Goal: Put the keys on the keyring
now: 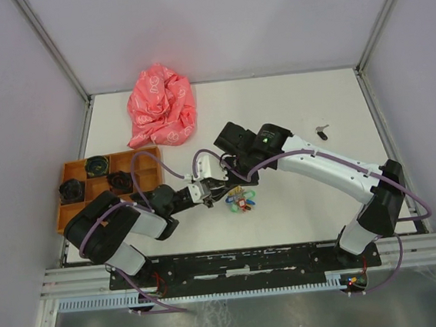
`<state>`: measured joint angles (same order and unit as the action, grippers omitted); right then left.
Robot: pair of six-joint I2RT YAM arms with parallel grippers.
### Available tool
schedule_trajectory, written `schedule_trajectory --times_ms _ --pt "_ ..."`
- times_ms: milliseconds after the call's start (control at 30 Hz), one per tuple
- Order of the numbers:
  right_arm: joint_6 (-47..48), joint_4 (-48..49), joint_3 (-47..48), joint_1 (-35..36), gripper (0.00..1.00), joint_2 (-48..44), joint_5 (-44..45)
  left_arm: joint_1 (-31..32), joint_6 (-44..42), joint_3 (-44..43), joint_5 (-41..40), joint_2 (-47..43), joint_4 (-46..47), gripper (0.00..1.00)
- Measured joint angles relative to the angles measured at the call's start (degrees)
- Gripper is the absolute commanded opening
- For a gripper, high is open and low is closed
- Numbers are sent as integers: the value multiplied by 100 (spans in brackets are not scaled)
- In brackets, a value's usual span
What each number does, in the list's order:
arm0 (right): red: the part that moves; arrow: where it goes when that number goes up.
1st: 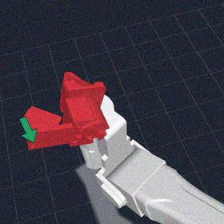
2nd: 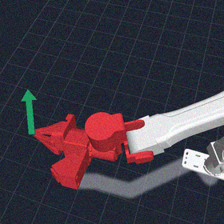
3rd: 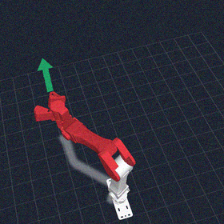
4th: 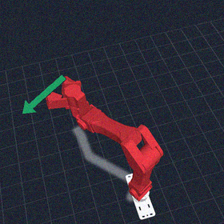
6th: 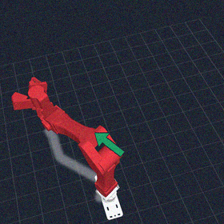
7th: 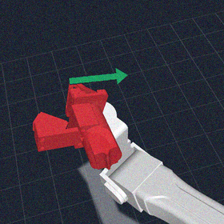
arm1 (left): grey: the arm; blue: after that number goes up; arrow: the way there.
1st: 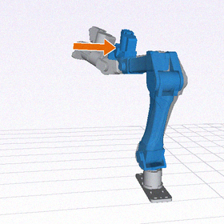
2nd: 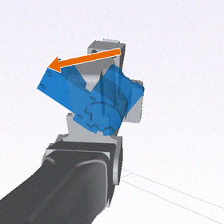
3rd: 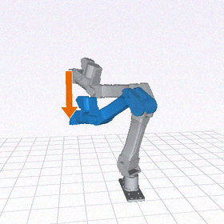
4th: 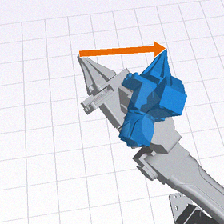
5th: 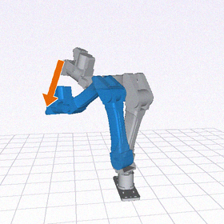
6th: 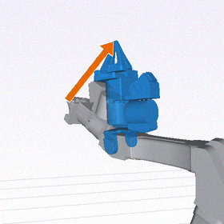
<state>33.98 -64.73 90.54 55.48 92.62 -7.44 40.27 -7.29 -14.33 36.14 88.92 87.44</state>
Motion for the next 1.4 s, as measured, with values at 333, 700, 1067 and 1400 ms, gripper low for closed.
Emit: schedule_trajectory --times_ms 333,700,1067,1400 --pt "96 87 -129 2 1 -9 181 0 70 157 87 -256 -9 30" --pt "129 131 -155 -2 1 -24 125 0 264 162 166 -328 -4 30" --pt "109 273 -258 -35 1 -133 -48 0 411 -20 304 -221 22 3" --pt "63 938 -1113 -190 24 -841 -361 26 507 -28 243 -186 13 3"
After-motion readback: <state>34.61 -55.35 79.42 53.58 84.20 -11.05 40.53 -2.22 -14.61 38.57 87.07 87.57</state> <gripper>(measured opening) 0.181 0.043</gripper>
